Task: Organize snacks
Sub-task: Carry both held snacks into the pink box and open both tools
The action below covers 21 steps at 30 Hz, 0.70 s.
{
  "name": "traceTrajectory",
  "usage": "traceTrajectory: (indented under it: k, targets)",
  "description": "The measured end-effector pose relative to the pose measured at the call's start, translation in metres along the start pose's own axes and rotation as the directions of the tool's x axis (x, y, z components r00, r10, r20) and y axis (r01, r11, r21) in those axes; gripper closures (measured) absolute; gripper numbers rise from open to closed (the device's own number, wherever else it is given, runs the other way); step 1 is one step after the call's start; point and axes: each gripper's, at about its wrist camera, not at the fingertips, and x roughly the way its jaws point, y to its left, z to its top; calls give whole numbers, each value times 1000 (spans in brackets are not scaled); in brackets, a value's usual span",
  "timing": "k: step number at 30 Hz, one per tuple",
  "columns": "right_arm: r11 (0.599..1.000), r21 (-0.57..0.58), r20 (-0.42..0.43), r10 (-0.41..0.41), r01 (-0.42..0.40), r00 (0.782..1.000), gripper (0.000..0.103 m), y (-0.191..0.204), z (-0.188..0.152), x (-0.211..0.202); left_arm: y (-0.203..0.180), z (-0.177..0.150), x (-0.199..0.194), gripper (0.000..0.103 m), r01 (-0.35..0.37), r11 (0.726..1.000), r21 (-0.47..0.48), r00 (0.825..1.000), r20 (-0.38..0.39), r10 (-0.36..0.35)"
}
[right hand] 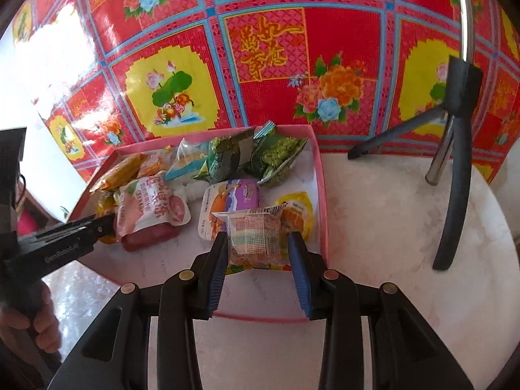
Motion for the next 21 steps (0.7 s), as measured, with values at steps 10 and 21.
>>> traceTrajectory:
  k: [10, 21]
  targets:
    - [1000, -25, 1, -16, 16, 1000, 59, 3, 3, 3, -2, 12, 1, 76, -6, 1000, 8, 1000, -29, 6]
    - [999, -37, 35, 37, -35, 999, 25, 10, -4, -25, -11, -1, -38, 53, -24, 999, 25, 1000, 18, 23]
